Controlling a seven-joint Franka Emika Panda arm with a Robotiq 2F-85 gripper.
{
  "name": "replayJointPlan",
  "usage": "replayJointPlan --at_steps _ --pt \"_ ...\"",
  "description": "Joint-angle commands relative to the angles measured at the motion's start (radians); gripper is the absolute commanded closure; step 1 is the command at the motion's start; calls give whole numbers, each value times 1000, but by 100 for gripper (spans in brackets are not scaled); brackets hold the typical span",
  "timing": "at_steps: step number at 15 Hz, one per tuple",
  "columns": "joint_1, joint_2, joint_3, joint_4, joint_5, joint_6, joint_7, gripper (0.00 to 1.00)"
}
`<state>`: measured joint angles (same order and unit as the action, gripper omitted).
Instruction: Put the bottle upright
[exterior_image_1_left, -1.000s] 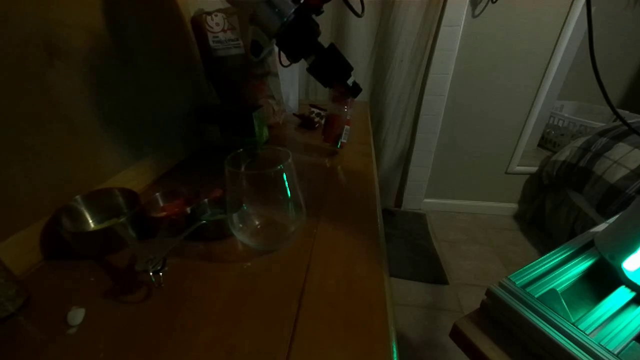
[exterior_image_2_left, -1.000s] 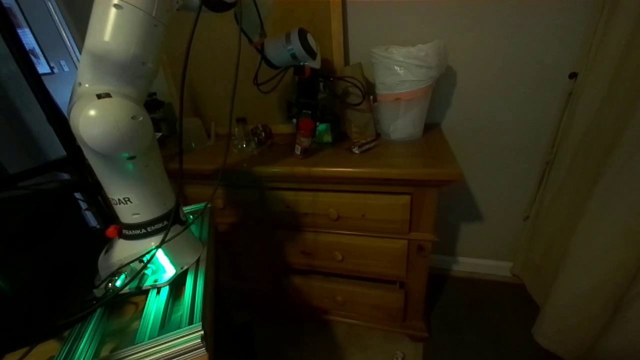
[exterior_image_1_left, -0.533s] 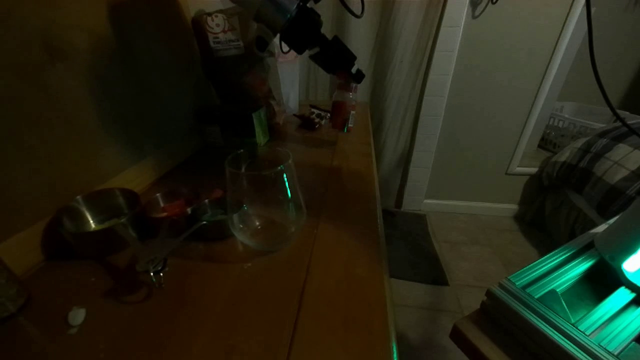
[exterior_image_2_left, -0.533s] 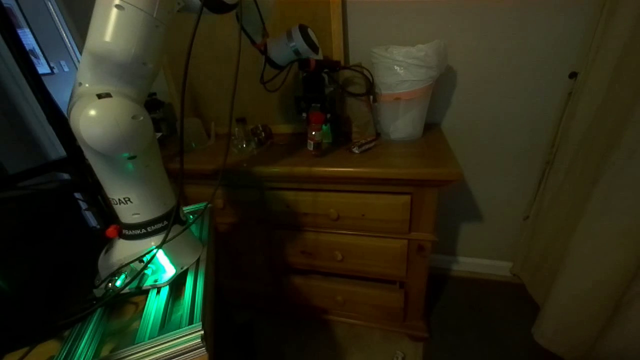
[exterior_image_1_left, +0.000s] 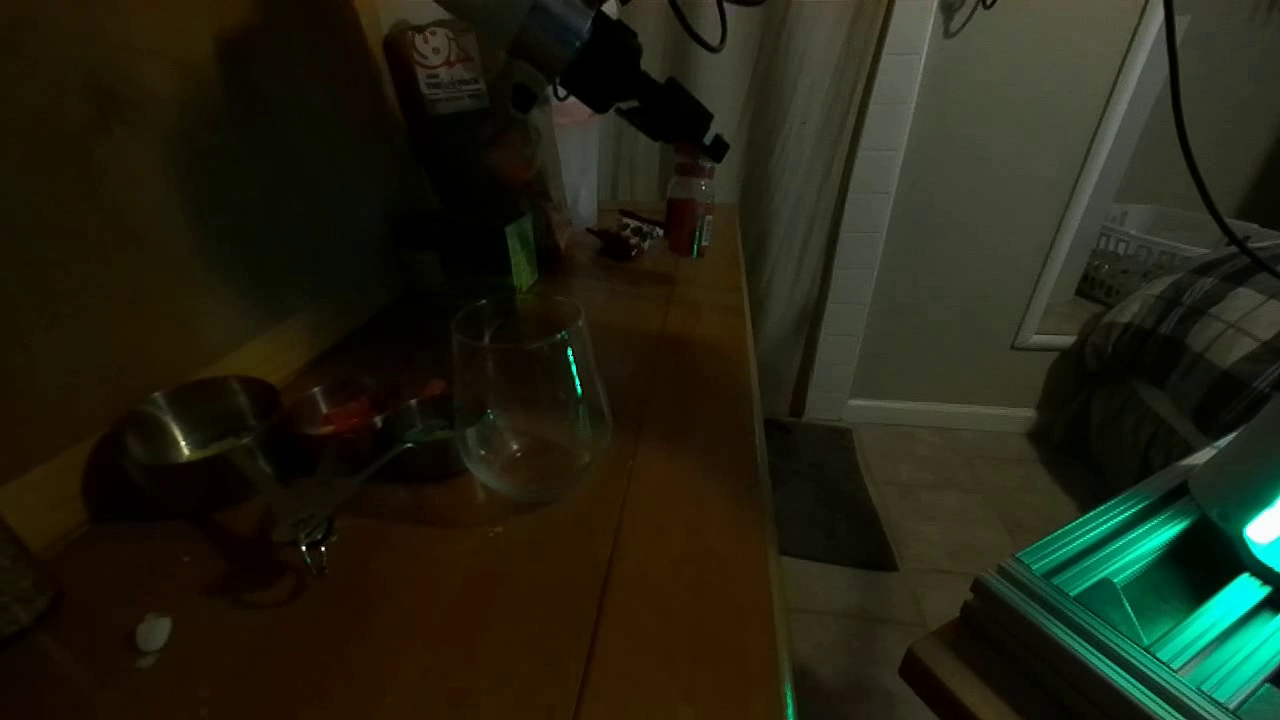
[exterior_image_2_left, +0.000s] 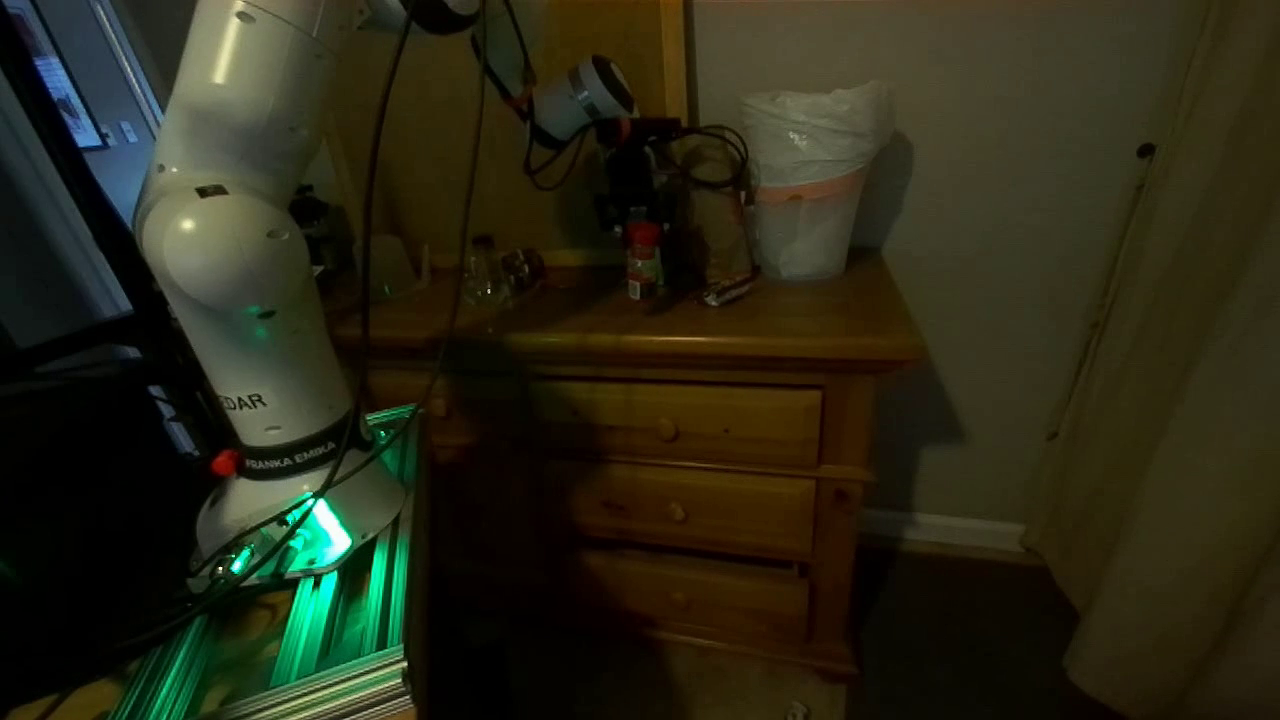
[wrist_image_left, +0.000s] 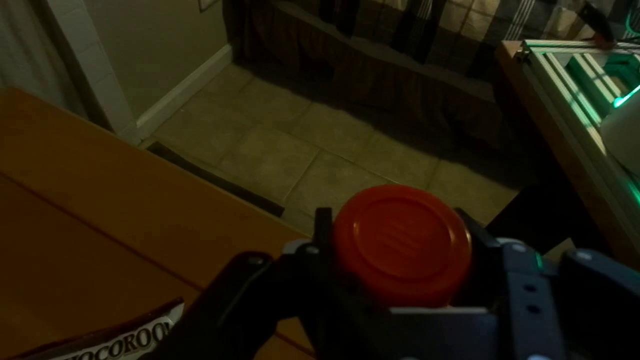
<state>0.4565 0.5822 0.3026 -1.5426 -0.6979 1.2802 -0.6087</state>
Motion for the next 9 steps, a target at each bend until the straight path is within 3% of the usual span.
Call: replayJointPlan --at_steps 1,9 --pt "16 17 0 10 -63 -23 28 67" --pt "26 24 19 -1 -158 16 13 67"
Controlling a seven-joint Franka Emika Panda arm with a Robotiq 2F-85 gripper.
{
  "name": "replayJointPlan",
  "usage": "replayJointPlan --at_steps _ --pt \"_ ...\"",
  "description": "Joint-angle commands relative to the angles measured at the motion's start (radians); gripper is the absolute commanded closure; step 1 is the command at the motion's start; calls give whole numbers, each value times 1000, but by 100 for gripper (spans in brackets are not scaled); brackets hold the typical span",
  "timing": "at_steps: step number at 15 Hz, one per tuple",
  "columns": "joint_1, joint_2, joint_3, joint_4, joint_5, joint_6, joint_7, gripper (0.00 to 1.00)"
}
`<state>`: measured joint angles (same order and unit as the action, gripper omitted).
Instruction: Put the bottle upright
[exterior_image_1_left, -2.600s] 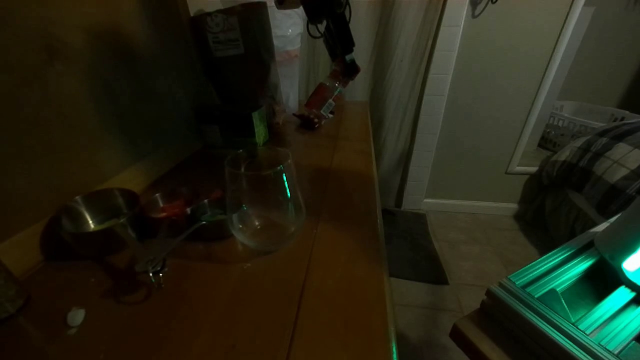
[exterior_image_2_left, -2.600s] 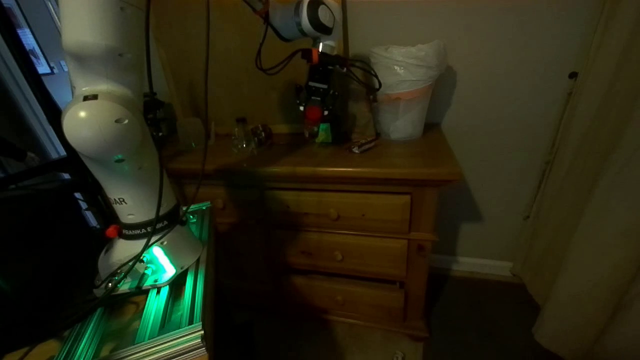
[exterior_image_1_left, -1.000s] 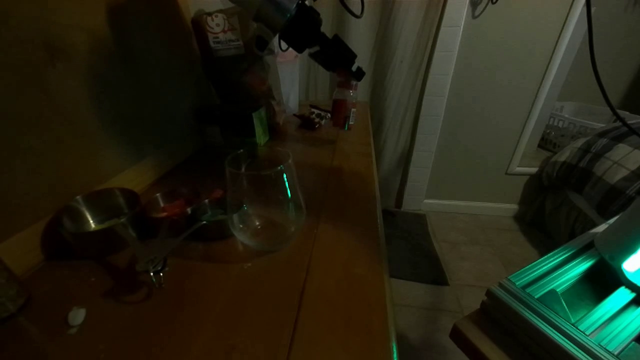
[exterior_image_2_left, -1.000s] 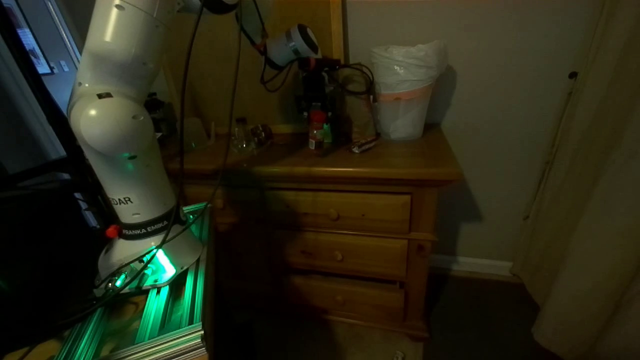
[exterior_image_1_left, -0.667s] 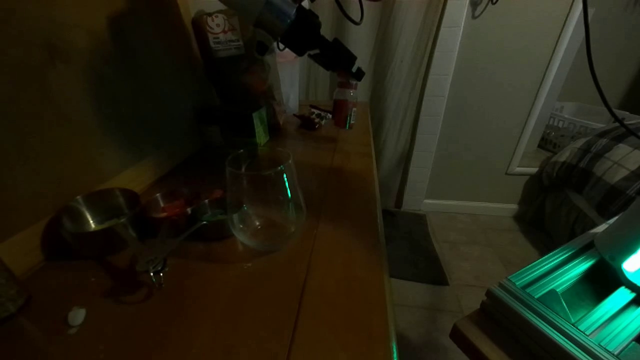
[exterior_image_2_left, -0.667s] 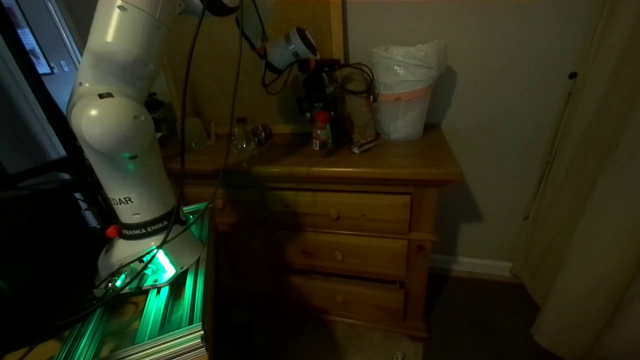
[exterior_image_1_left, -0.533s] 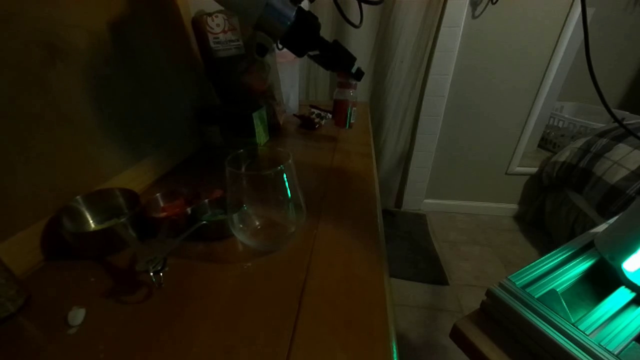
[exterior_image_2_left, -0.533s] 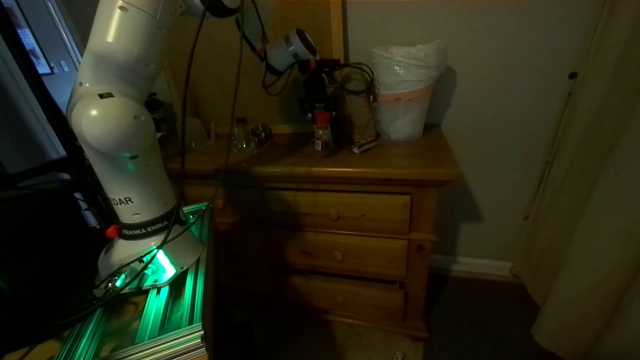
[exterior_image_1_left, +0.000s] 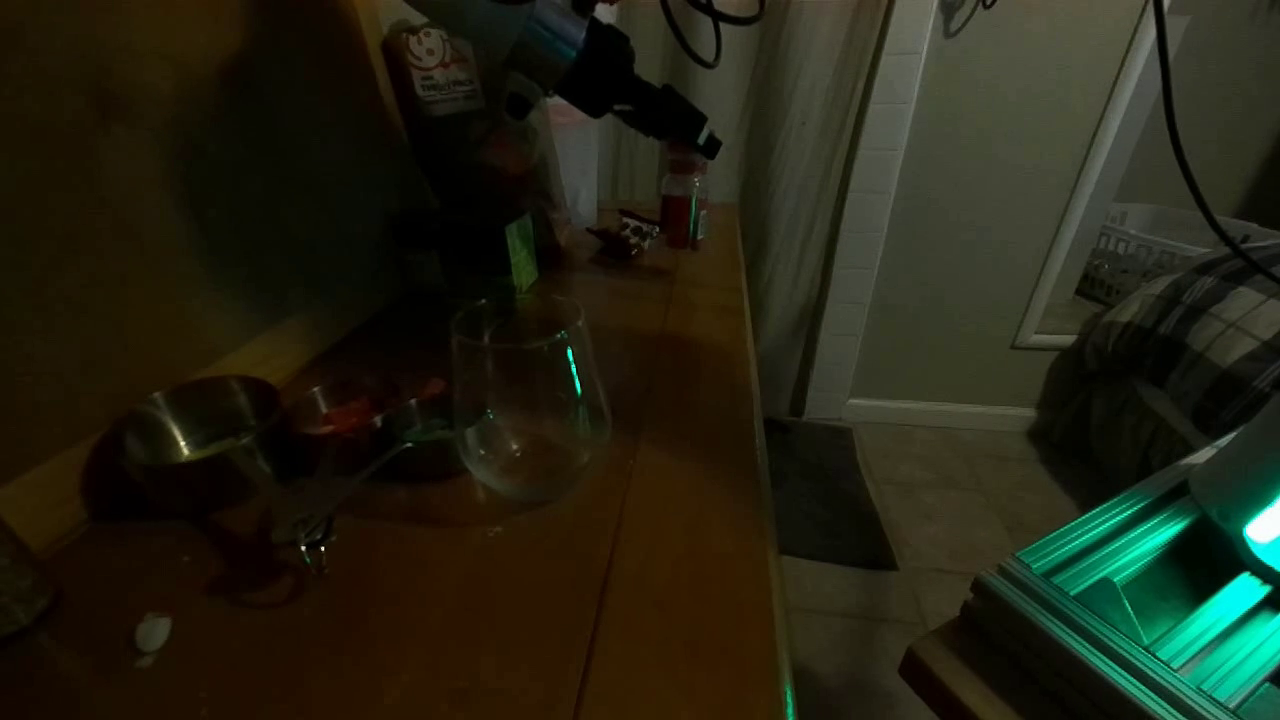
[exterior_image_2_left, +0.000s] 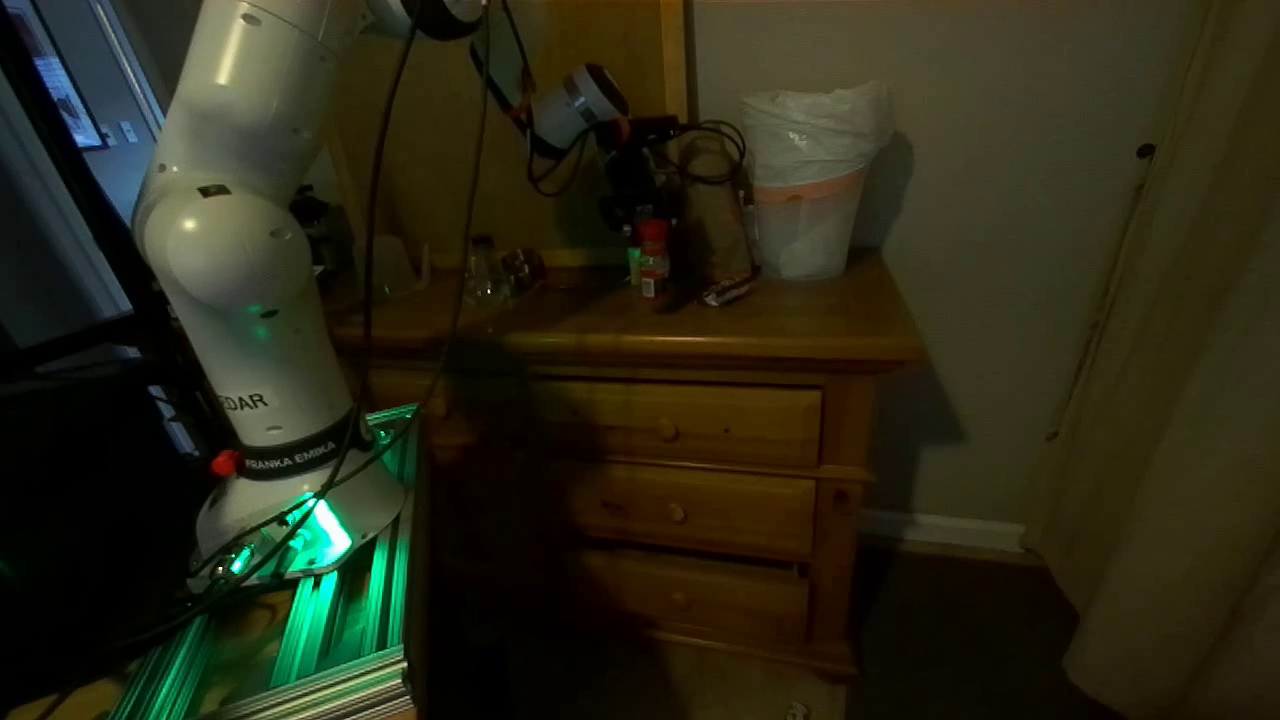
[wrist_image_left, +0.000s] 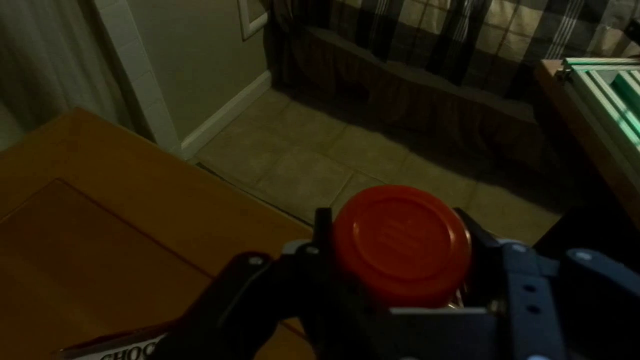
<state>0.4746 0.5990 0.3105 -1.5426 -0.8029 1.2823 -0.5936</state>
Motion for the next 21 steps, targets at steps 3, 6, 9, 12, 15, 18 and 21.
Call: replayJointPlan --at_steps 3,6,9,12,15,18,21 --pt "7 9 19 -11 -65 43 -9 67" --pt "7 12 22 -11 -73 59 -17 67" --pt "0 12 25 -19 -78 85 -40 67" --pt "3 13 22 -18 -83 89 -54 67" --pt "3 14 22 -16 -77 77 -73 67" --pt "4 19 22 -5 -55 54 -84 67" --pt "4 21 22 -2 -50 49 -82 67"
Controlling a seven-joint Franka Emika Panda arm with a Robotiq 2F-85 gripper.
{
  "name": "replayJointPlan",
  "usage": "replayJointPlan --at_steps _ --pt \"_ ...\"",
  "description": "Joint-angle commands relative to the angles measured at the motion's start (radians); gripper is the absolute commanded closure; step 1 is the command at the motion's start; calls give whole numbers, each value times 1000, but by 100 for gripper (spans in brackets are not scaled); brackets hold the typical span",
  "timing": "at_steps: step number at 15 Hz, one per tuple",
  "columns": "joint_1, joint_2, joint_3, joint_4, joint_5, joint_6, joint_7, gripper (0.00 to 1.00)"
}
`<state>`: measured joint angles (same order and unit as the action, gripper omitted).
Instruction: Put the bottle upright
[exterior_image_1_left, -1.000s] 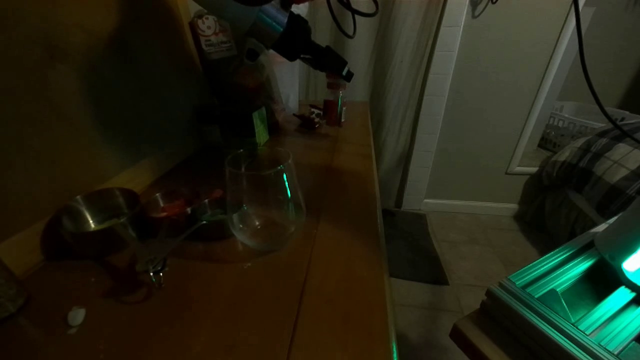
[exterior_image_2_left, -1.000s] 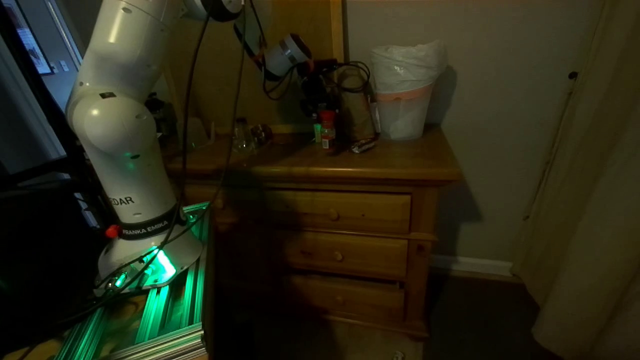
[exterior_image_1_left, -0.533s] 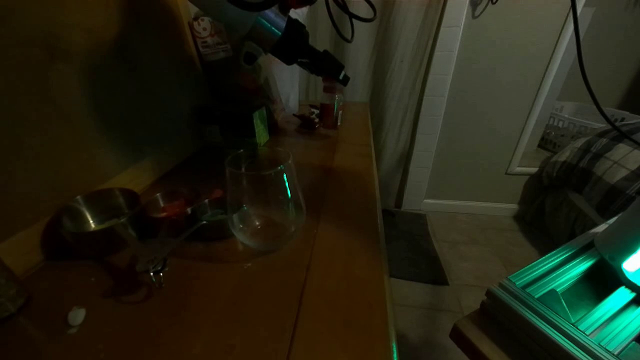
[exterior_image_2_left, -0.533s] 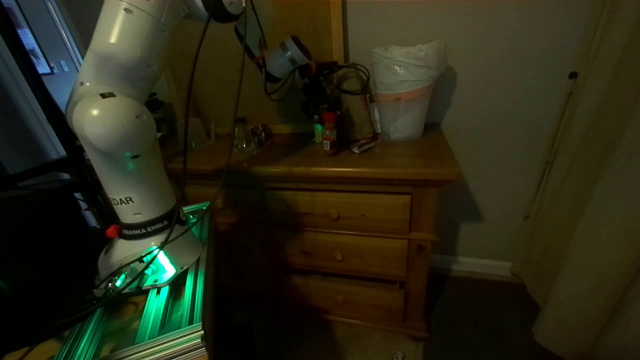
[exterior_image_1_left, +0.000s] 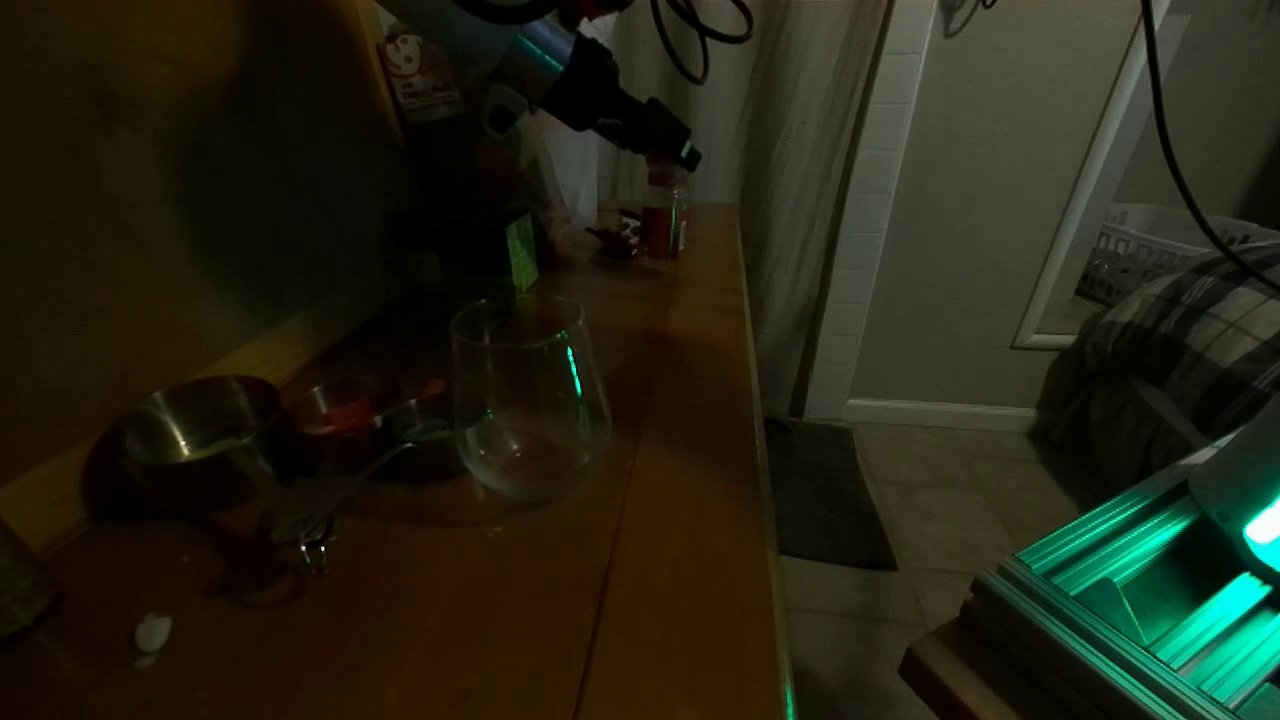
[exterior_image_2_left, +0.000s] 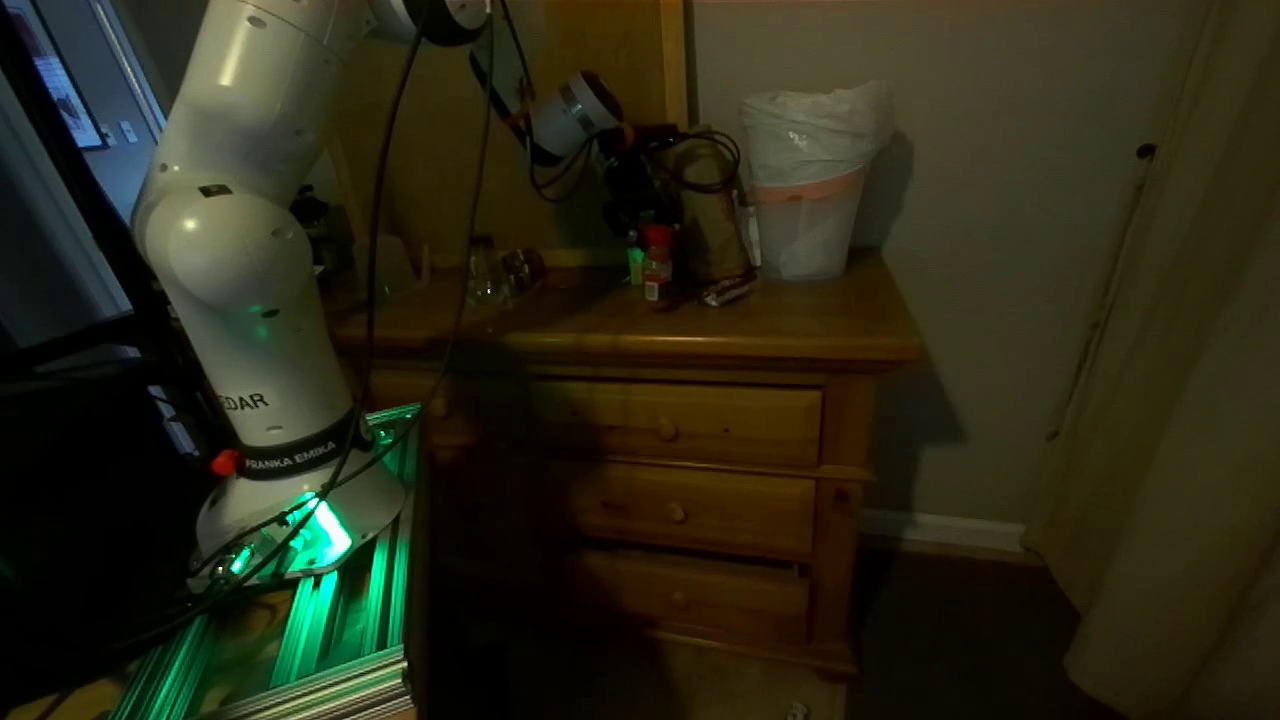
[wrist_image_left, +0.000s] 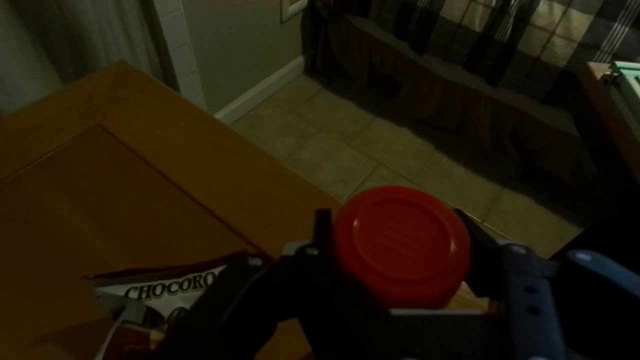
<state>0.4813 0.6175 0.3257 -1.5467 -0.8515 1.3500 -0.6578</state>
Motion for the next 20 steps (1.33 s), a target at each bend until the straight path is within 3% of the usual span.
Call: replayJointPlan --at_steps 1,3,4,5,7,14,16,20 --pt "-5 3 9 4 8 -24 -19 67" --pt "-6 5 11 7 18 -33 -23 67" --pt "-6 5 11 7 20 -34 -22 17" --pt "-5 5 11 8 18 -36 -23 16" --pt "-7 5 12 7 20 -35 -24 4" --pt "-14 1 18 12 47 -34 -20 0" --pt "-15 -26 10 4 76 -114 -20 0" --pt "-55 -103 26 -24 110 -93 -52 0"
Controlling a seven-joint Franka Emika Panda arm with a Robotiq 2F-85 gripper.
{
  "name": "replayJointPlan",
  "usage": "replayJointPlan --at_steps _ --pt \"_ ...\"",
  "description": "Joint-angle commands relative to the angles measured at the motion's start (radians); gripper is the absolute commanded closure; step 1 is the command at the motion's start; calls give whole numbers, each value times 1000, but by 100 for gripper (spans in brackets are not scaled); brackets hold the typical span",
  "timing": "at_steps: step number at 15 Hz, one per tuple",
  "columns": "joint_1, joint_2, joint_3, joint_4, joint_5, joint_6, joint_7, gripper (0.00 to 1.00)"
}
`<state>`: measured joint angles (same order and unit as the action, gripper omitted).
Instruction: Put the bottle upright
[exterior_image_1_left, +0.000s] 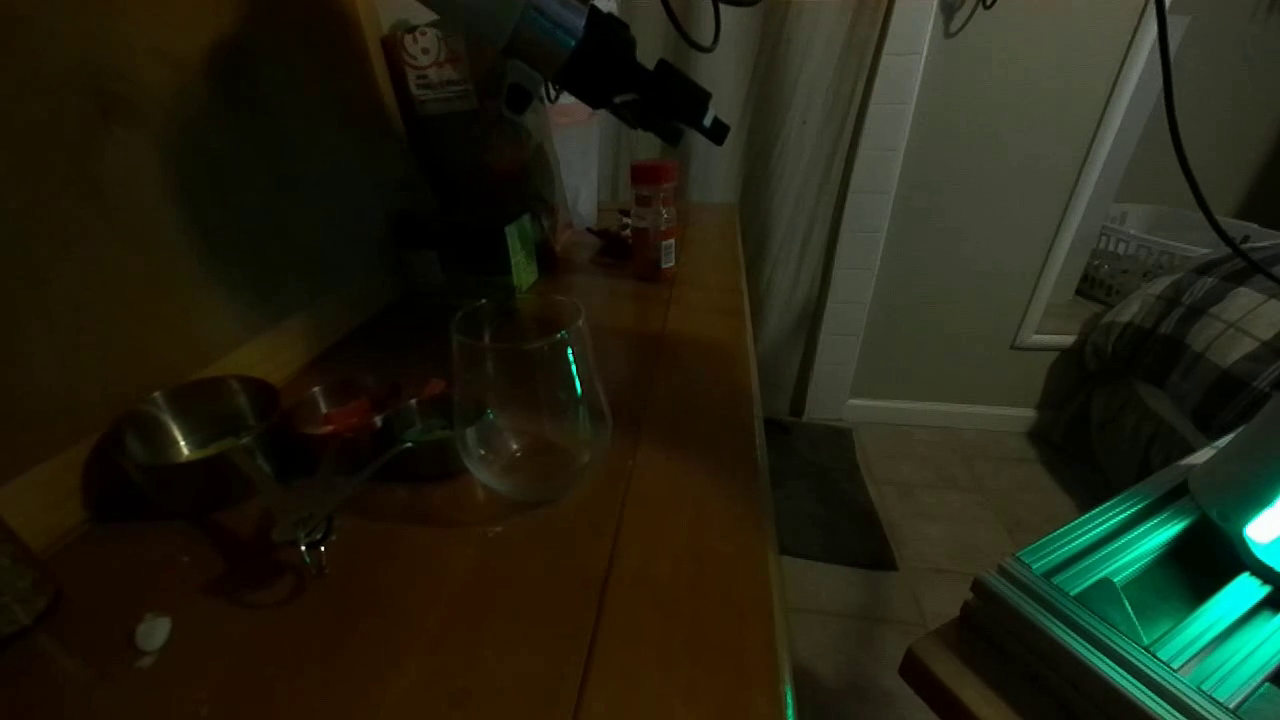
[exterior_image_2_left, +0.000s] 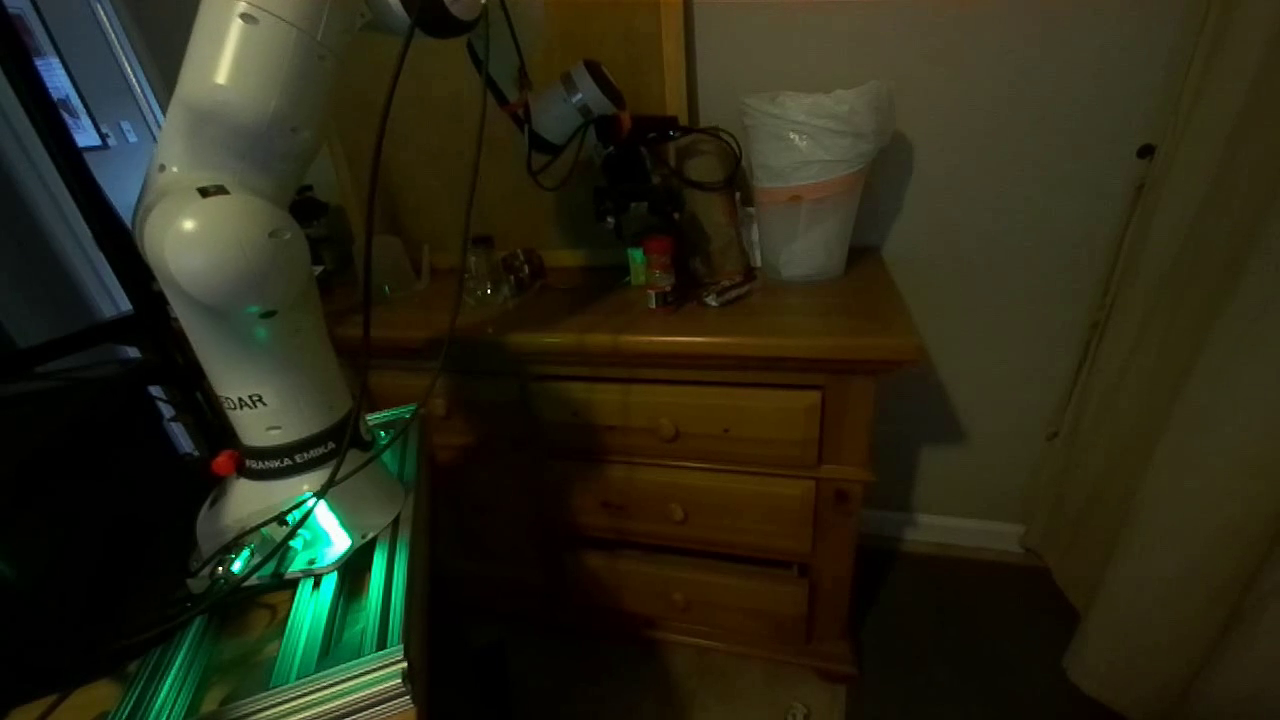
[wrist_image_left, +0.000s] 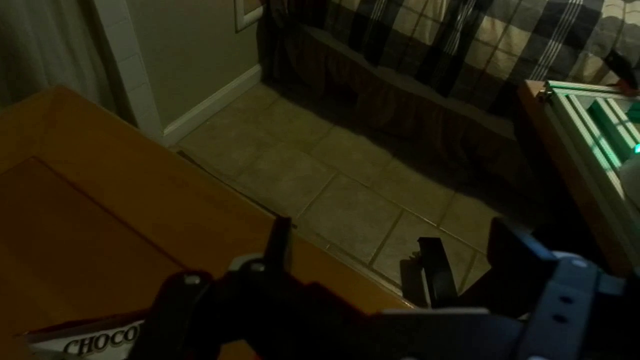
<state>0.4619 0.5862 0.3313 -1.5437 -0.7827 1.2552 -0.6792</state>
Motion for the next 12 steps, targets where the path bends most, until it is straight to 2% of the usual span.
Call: replayJointPlan --at_steps 1,4,6,9,12 --pt "-44 -98 20 -35 50 7 -29 0" --pt "-68 -165 18 -43 80 19 -33 0" --pt "-100 -227 18 -59 141 58 -8 0" --pt "-144 -318 7 -83 271 105 34 0" --pt "-188 -427 -11 -162 391 183 88 0"
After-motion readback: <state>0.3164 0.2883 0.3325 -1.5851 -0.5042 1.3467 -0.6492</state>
